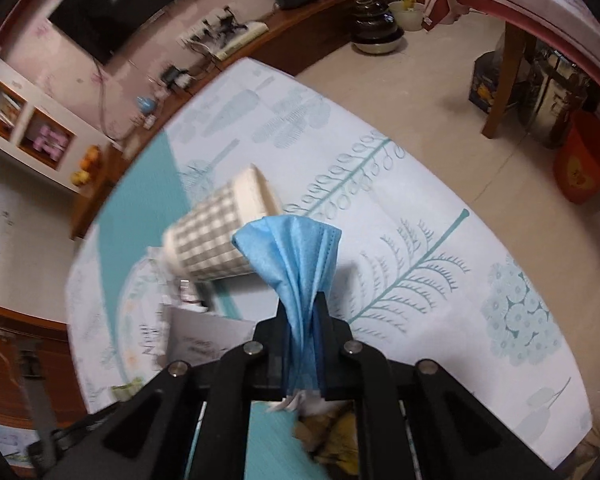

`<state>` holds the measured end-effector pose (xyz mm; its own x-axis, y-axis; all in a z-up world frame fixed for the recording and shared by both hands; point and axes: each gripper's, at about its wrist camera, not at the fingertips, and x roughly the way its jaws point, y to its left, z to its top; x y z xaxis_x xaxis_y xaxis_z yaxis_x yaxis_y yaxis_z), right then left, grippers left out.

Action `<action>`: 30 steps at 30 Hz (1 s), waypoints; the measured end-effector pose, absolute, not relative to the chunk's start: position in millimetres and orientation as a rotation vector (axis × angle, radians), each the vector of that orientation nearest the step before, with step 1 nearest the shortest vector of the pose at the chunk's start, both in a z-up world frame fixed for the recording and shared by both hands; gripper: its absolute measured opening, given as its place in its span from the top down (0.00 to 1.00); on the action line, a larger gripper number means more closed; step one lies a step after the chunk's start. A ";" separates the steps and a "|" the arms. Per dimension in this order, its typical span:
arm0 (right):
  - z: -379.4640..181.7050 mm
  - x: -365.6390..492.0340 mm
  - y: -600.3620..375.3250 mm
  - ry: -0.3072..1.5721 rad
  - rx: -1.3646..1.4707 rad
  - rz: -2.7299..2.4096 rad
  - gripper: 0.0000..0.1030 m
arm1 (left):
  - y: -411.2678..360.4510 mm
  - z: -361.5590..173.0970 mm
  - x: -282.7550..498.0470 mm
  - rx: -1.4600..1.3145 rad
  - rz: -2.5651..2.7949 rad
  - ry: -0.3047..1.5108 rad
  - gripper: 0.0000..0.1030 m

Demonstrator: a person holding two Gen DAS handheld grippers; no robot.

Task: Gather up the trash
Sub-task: 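Lift the blue mask and green wrapper off the table with both grippers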

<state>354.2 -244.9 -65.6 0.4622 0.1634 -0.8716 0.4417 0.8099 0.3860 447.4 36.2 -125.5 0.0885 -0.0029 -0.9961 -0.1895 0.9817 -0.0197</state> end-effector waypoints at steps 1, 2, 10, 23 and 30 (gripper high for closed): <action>-61.7 352.5 -245.0 1.084 0.641 -0.175 0.91 | 35.1 -122.6 444.6 -0.140 0.135 1.465 0.76; -55.4 348.1 -245.1 1.059 0.657 -0.151 0.91 | 34.9 -120.1 441.9 -0.134 0.128 1.457 0.77; -18.2 327.3 -239.4 0.941 0.743 0.014 0.91 | 41.2 -75.1 403.4 -0.144 0.051 1.392 0.79; 12.8 239.1 -210.7 0.953 0.597 0.175 0.91 | 23.4 -1.7 313.2 -0.137 -0.147 1.306 0.79; 4.2 166.9 -214.2 1.009 0.522 0.220 0.91 | -7.8 14.1 233.8 -0.086 -0.234 1.276 0.79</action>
